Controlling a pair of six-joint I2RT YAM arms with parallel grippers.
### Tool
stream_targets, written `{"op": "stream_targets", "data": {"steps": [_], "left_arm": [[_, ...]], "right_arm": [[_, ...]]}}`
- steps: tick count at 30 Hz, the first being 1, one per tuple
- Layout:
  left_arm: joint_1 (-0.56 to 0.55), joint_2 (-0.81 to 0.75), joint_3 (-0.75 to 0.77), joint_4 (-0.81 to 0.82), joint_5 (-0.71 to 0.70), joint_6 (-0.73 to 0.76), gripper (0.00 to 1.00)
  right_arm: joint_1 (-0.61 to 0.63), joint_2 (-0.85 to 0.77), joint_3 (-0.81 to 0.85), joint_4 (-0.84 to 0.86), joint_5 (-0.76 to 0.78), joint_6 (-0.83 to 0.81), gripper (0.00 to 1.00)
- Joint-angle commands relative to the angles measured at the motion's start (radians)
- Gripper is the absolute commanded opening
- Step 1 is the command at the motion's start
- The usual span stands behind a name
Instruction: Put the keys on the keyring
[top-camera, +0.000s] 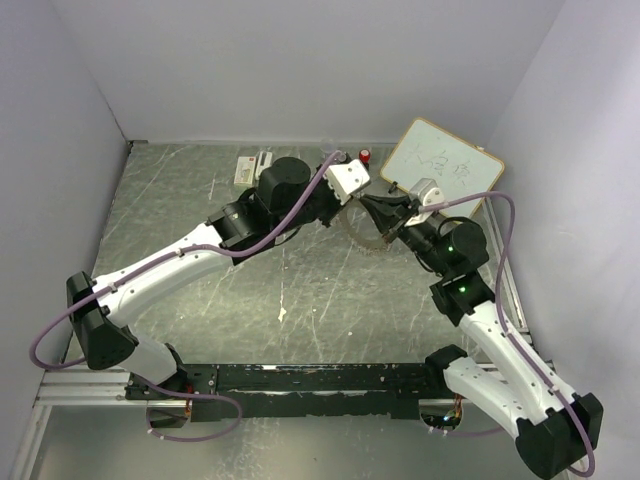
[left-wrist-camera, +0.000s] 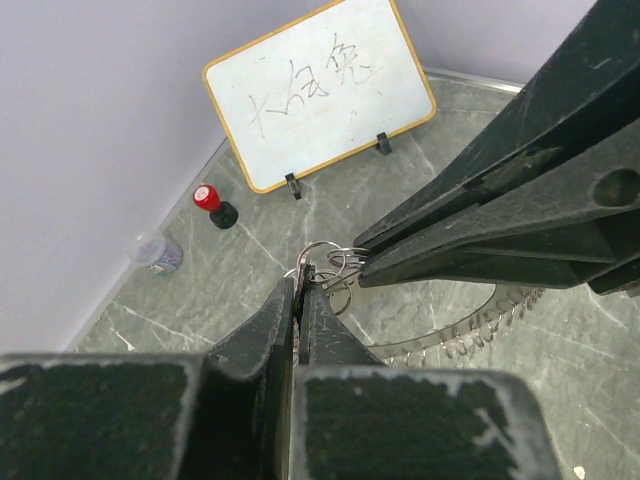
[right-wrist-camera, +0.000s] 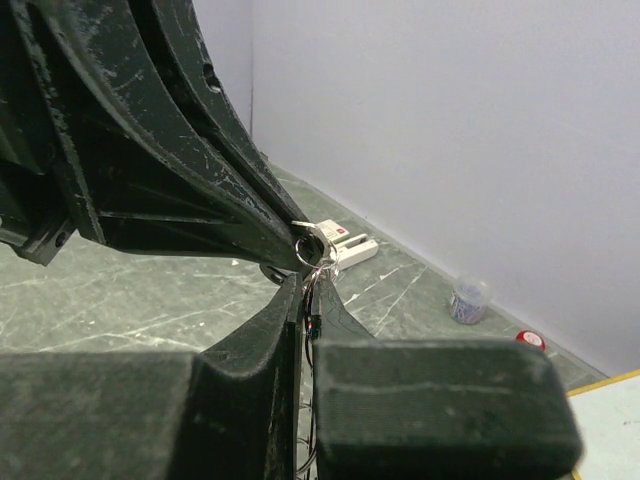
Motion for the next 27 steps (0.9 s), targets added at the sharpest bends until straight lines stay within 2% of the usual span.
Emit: {"op": "stream_targets", "data": {"steps": [1,9,13,16,17,18,20,27], "left_arm": [[0.053,-0.022,-0.030,0.040,-0.062,-0.009,0.07],[0.053,-0.038,-0.161,0.103,0.070,-0.039,0.07],[0.053,-0.048,-0.194,0.117,0.060,-0.070,0.07],[0.053,-0.068,-0.204,0.121,0.039,-0.070,0.07],[0.053,-0.073,-0.199,0.114,0.029,-0.069,0.07],[0.053,-0.077,-0.193,0.107,0.022,-0.065,0.07],[0.053,-0.082,-0.178,0.096,0.009,-0.056,0.07],[0.053,-0.086,-0.143,0.065,-0.014,-0.035,0.07]], "right_arm": [[0.001,-0.069,-0.005,0.138,0.017,-0.003,0.00],[0.001,-0.041,0.005,0.188,-0.013,0.009,0.00],[0.000,-0.012,0.037,0.188,-0.006,0.017,0.00],[0.000,0.020,0.092,0.105,0.025,0.028,0.00],[0.001,0.036,0.116,0.056,0.037,0.031,0.12],[0.001,0.054,0.138,-0.011,0.037,0.029,0.28],[0.001,0.090,0.170,-0.082,0.021,0.024,0.44],[0.002,0.156,0.176,-0.186,-0.030,-0.002,0.50]]}}
